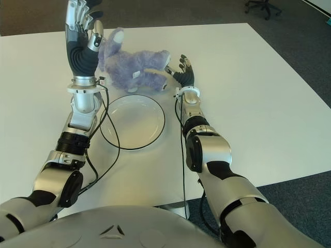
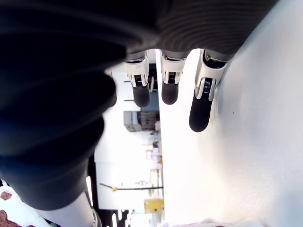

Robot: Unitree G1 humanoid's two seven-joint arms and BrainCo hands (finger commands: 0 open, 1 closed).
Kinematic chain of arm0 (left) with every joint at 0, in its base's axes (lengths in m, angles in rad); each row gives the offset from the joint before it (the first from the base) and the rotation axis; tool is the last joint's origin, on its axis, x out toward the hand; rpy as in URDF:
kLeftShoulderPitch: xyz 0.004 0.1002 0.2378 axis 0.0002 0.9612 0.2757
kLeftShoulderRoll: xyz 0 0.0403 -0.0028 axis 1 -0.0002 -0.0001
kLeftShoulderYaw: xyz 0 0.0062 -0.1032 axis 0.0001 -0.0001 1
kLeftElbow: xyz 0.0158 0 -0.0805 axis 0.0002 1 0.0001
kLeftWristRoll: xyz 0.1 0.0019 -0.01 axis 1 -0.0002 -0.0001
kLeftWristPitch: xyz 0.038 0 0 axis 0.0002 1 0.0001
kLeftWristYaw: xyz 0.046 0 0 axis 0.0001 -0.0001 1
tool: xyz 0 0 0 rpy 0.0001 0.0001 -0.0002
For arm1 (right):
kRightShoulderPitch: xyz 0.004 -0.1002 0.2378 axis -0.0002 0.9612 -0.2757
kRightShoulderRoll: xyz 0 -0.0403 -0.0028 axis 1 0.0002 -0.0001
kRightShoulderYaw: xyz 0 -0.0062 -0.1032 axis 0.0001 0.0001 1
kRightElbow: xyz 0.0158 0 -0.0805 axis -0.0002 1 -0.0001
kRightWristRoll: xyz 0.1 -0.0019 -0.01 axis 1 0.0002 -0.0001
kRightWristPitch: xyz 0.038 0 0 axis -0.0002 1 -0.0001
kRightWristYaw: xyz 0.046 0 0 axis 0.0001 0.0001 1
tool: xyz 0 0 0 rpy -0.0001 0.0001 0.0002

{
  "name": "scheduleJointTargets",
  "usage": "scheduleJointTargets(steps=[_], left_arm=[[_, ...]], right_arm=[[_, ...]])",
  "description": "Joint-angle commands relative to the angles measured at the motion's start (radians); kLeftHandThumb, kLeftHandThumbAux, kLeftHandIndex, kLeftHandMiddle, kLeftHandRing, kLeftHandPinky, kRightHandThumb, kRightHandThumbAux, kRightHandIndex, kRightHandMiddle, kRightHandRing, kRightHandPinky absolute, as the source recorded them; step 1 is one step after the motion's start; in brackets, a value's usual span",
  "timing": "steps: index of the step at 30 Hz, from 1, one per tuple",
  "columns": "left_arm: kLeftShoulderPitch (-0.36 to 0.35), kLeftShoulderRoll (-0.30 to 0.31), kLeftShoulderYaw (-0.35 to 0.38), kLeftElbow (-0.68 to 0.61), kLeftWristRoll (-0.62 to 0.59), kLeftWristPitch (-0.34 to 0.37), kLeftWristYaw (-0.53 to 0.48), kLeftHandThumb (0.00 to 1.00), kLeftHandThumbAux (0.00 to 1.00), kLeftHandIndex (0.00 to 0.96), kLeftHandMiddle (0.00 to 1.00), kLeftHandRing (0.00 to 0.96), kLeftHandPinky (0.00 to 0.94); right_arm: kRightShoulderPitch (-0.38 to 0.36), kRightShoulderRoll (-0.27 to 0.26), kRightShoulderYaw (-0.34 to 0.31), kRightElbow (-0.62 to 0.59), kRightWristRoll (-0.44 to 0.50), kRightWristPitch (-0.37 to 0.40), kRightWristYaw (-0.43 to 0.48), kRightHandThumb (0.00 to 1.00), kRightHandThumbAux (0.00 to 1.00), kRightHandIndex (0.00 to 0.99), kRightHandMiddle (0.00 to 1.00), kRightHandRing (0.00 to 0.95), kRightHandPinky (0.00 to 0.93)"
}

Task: Put the doll into the plate.

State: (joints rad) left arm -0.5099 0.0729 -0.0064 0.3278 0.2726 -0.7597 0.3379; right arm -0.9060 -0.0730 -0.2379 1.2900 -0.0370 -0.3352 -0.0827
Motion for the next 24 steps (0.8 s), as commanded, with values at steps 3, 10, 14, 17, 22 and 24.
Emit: scheduleJointTargets(steps=[3, 10, 14, 17, 22, 24], left_arm=[[-0.029, 0.006, 0.018, 0.058, -0.001, -0.032, 0.006, 0.535, 0.397, 0.066, 0.158, 0.154, 0.169], [-0.044, 0.011, 0.027, 0.089, -0.002, -0.026, -0.001, 0.519, 0.385, 0.049, 0.132, 0.124, 0.143], [-0.048, 0.017, 0.030, 0.093, 0.001, 0.005, -0.011, 0.514, 0.380, 0.045, 0.126, 0.120, 0.145], [-0.053, 0.028, 0.031, 0.095, -0.013, 0.039, -0.035, 0.514, 0.382, 0.045, 0.126, 0.120, 0.146], [-0.065, 0.044, 0.035, 0.110, -0.044, 0.066, -0.072, 0.520, 0.396, 0.049, 0.139, 0.134, 0.167], [-0.069, 0.048, 0.035, 0.116, -0.054, 0.071, -0.083, 0.522, 0.401, 0.052, 0.146, 0.143, 0.179]], right_arm=[[0.072, 0.019, -0.002, 0.053, 0.004, 0.056, -0.003, 0.222, 0.819, 0.044, 0.000, 0.000, 0.000], [0.071, 0.019, -0.004, 0.053, 0.005, 0.056, -0.004, 0.242, 0.820, 0.044, 0.000, 0.000, 0.000], [0.071, 0.019, -0.005, 0.053, 0.006, 0.053, -0.003, 0.262, 0.833, 0.064, 0.000, 0.000, 0.000], [0.071, 0.019, -0.004, 0.053, 0.004, 0.052, -0.001, 0.246, 0.834, 0.058, 0.000, 0.000, 0.000], [0.069, 0.018, -0.002, 0.053, 0.003, 0.056, 0.001, 0.209, 0.827, 0.044, 0.000, 0.000, 0.000], [0.069, 0.018, -0.002, 0.054, 0.003, 0.057, 0.001, 0.204, 0.825, 0.042, 0.000, 0.000, 0.000]])
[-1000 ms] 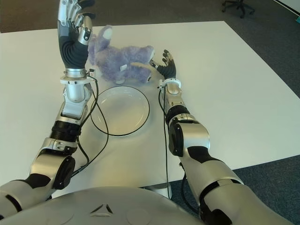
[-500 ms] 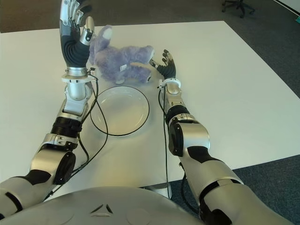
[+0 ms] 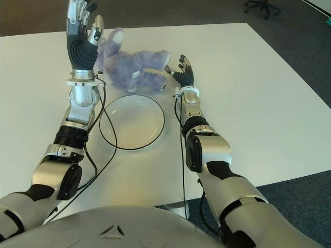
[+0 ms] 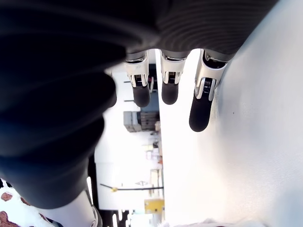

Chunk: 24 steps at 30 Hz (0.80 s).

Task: Put the doll into the plate.

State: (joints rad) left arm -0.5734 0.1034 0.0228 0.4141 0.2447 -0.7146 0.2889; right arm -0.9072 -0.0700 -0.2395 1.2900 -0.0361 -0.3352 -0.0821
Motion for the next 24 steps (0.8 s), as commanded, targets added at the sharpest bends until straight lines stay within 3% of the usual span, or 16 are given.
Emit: scheduleJointTargets(steps=[1, 7, 18, 24], left_arm=[[-0.007, 0.019, 0.006, 0.030, -0.034, 0.030, -0.043, 0.522, 0.403, 0.054, 0.148, 0.148, 0.180], [-0.012, 0.019, 0.012, 0.030, -0.077, 0.067, -0.083, 0.524, 0.409, 0.050, 0.132, 0.133, 0.157], [-0.026, 0.031, 0.022, 0.031, -0.046, 0.128, -0.059, 0.551, 0.449, 0.051, 0.157, 0.162, 0.201], [-0.029, 0.039, 0.023, 0.033, -0.032, 0.150, -0.053, 0.536, 0.477, 0.048, 0.159, 0.161, 0.181]], right_arm=[[0.071, 0.015, -0.001, 0.053, 0.002, 0.057, 0.001, 0.204, 0.827, 0.042, 0.000, 0.000, 0.000], [0.070, 0.015, 0.000, 0.054, 0.001, 0.057, -0.002, 0.207, 0.839, 0.048, 0.000, 0.000, 0.000], [0.068, 0.015, 0.000, 0.054, 0.002, 0.058, 0.002, 0.169, 0.841, 0.046, 0.000, 0.000, 0.000], [0.068, 0.015, 0.000, 0.054, 0.001, 0.058, 0.001, 0.174, 0.840, 0.051, 0.000, 0.000, 0.000]])
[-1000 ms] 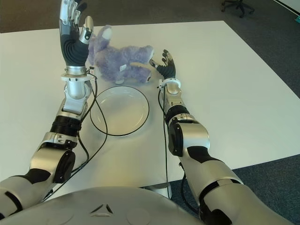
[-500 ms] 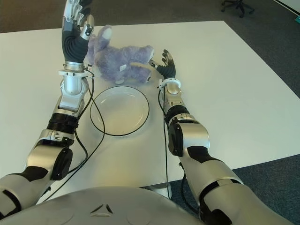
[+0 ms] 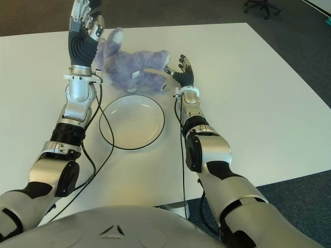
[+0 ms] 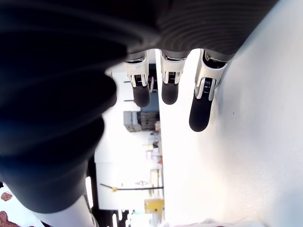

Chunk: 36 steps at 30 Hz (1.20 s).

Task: Put the doll into the plate.

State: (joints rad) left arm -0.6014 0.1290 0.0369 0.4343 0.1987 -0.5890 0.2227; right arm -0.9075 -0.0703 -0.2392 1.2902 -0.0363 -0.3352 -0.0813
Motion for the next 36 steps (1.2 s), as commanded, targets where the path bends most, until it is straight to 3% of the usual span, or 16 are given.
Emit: scheduleJointTargets(steps=[1, 11, 30, 36], left_arm=[[-0.001, 0.014, 0.010, 0.012, 0.018, 0.031, 0.016, 0.536, 0.477, 0.048, 0.158, 0.161, 0.181], [-0.005, 0.035, 0.011, 0.011, 0.054, 0.069, 0.033, 0.507, 0.479, 0.055, 0.161, 0.158, 0.173], [-0.015, 0.075, 0.015, 0.031, 0.081, 0.092, 0.035, 0.522, 0.433, 0.053, 0.157, 0.149, 0.150], [-0.021, 0.096, 0.015, 0.055, 0.092, 0.080, 0.037, 0.481, 0.391, 0.057, 0.152, 0.136, 0.117]], right_arm=[[0.068, 0.015, 0.000, 0.054, 0.002, 0.058, 0.000, 0.175, 0.840, 0.052, 0.000, 0.000, 0.000], [0.068, 0.013, 0.000, 0.054, 0.001, 0.059, -0.001, 0.190, 0.825, 0.047, 0.000, 0.000, 0.000], [0.067, 0.016, -0.001, 0.053, 0.002, 0.057, -0.003, 0.192, 0.839, 0.053, 0.000, 0.000, 0.000], [0.066, 0.015, 0.005, 0.054, -0.005, 0.059, -0.009, 0.187, 0.837, 0.047, 0.000, 0.000, 0.000]])
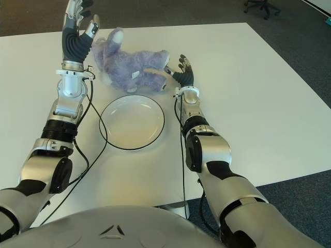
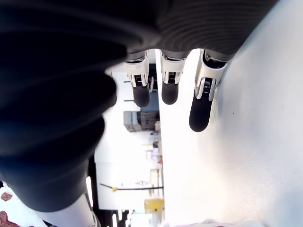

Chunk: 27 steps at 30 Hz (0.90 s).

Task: Put the doll into the plate.

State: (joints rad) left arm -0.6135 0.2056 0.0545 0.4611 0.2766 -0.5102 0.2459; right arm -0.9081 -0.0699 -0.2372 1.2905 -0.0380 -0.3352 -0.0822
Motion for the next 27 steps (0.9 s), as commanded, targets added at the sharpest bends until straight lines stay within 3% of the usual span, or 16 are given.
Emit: scheduleJointTargets(steps=[1, 12, 27], left_arm=[[-0.011, 0.021, -0.002, 0.032, 0.014, -0.001, 0.015, 0.479, 0.390, 0.057, 0.153, 0.135, 0.118], [-0.040, 0.071, -0.010, 0.110, 0.033, -0.044, 0.016, 0.478, 0.341, 0.065, 0.157, 0.128, 0.110], [-0.060, 0.108, -0.034, 0.144, 0.040, -0.028, 0.004, 0.507, 0.347, 0.049, 0.138, 0.116, 0.126]], right_arm=[[0.067, 0.015, 0.004, 0.053, -0.003, 0.059, -0.008, 0.186, 0.837, 0.046, 0.000, 0.000, 0.000], [0.064, 0.016, -0.001, 0.054, 0.003, 0.062, -0.005, 0.181, 0.829, 0.041, 0.000, 0.000, 0.000], [0.061, 0.018, -0.006, 0.054, 0.006, 0.062, -0.005, 0.210, 0.825, 0.046, 0.000, 0.000, 0.000]])
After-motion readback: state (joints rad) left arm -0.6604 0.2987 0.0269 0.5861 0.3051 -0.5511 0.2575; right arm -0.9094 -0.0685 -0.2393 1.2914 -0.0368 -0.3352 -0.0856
